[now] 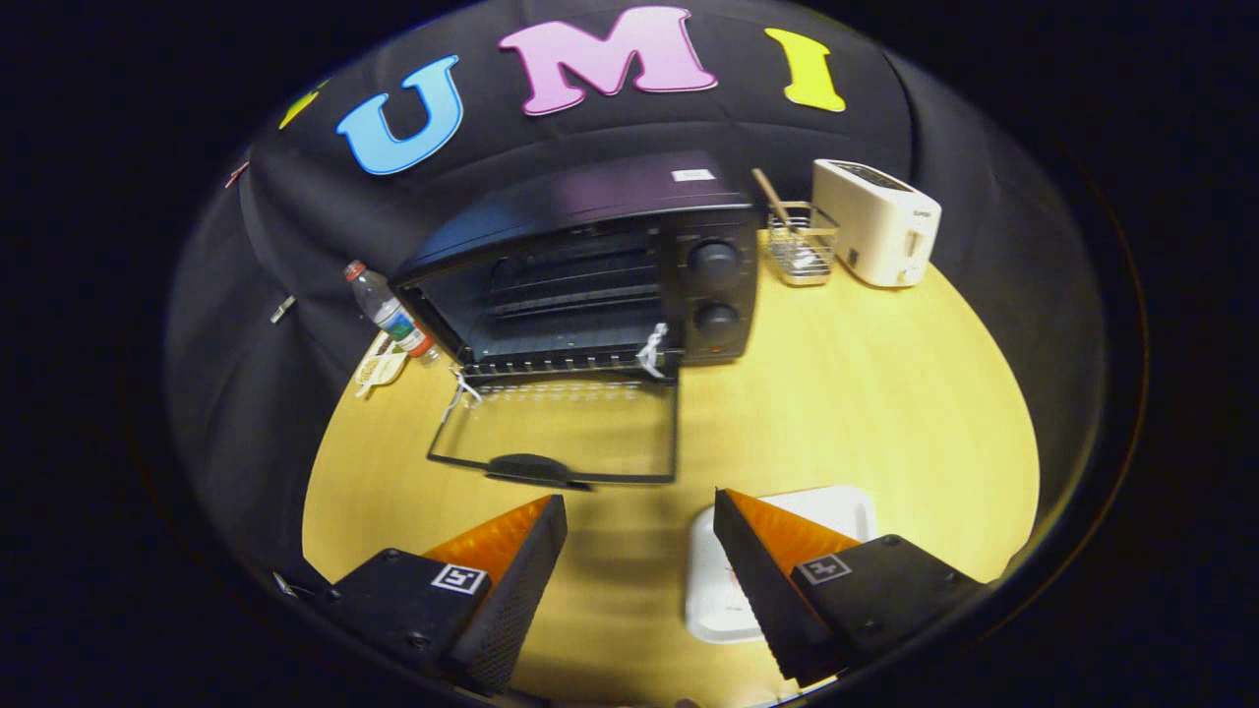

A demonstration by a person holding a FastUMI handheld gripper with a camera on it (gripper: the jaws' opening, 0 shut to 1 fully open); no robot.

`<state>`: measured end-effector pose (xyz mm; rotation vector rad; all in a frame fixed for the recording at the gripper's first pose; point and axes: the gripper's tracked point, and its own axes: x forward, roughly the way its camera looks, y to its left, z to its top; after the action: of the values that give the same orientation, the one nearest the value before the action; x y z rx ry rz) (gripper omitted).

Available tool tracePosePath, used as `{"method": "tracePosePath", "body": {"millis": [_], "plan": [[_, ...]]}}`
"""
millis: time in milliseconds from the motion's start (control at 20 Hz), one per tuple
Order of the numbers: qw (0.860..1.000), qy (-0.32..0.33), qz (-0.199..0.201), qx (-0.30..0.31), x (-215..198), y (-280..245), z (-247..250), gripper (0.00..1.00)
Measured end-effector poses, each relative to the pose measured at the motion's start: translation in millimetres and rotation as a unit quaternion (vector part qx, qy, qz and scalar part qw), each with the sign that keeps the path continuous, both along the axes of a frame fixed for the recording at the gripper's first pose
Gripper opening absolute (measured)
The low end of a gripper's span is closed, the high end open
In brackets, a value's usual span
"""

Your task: Open the toaster oven, put the food inside, and close the toaster oven door.

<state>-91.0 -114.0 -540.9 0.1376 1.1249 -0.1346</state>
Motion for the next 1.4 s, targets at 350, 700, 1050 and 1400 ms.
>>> {"method": "tracePosePath", "body": {"millis": [350, 700, 1050, 1400], "plan": [[0.997, 0.070, 0.003, -0.031, -55.9, -111.4, -23.7, 0.89], [0.990, 0.143, 0.010, -0.012, -78.7, -152.3, -72.0, 0.56], [0.983, 0.178, 0.043, -0.027, -89.7, -152.7, -91.7, 0.56], [0.979, 0.195, 0.036, -0.045, -88.2, -151.4, -93.0, 0.22]]}}
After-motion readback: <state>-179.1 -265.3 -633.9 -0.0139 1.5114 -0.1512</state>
